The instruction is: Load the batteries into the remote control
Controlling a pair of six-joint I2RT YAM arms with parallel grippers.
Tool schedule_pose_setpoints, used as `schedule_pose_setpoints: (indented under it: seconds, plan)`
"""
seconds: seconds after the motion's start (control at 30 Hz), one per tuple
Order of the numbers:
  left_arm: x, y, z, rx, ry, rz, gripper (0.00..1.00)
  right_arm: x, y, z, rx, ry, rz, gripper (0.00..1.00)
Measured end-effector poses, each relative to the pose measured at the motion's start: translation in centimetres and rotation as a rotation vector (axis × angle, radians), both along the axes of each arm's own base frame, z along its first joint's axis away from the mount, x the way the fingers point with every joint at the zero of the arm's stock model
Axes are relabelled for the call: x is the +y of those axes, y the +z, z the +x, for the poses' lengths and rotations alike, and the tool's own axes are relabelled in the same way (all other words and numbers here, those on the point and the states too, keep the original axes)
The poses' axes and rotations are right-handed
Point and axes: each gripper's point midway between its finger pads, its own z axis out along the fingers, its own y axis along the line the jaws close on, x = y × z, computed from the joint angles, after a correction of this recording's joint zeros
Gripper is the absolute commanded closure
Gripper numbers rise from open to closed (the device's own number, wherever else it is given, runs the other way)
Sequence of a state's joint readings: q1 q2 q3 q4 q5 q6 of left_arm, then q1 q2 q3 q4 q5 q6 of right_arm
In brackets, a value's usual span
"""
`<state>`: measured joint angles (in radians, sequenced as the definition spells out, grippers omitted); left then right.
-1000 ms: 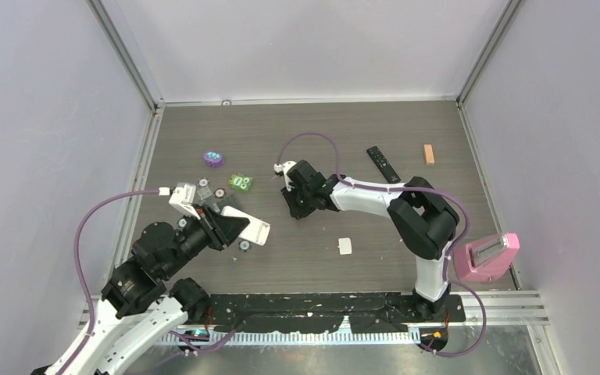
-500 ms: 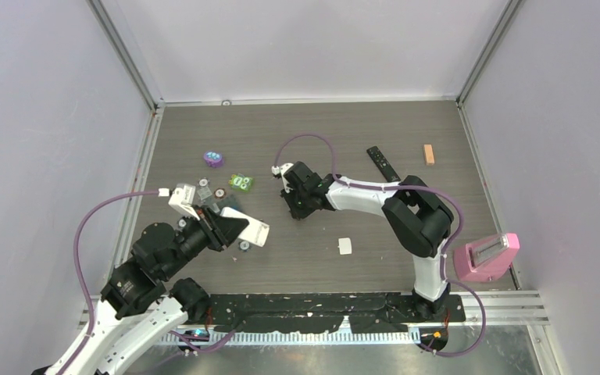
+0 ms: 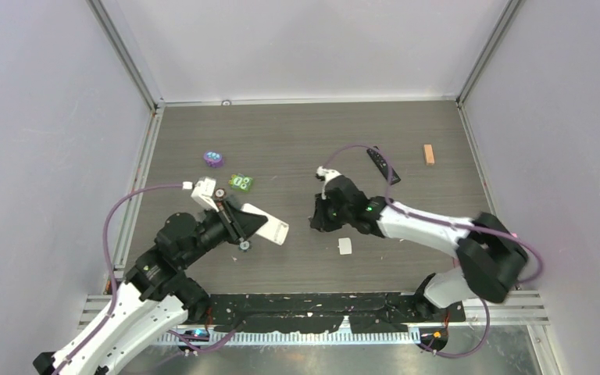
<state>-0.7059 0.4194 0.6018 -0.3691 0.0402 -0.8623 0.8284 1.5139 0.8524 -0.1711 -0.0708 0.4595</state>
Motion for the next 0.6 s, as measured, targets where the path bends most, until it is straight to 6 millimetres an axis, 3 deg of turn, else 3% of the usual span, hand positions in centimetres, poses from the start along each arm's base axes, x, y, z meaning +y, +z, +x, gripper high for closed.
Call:
schedule_pose_setpoints:
  seconds: [0.23,0.4,0.5,0.6]
  plan:
    - [-3.3,-3.2,1.1,0.125,-0.058,-0.073,1.00,-2.5,8.4,-3.6,-0.029,-0.165,0.334,0.94]
    - [-4.4,-5.0,2.1,0.196,-0.030,-0.130,1.00,-2.8,13.4,-6.2,-0.011,-0.201,0.521,0.94]
    - [-4.7,-5.3,2.5,0.208,-0.005,-0.144,1.00,-2.6,14.5,-7.5,0.023,-0.214,0.576,0.94]
    - [-4.9,-4.7,3.0,0.196,0.021,-0.171,1.00,-1.9,14.1,-8.2,0.070,-0.237,0.575,0.93]
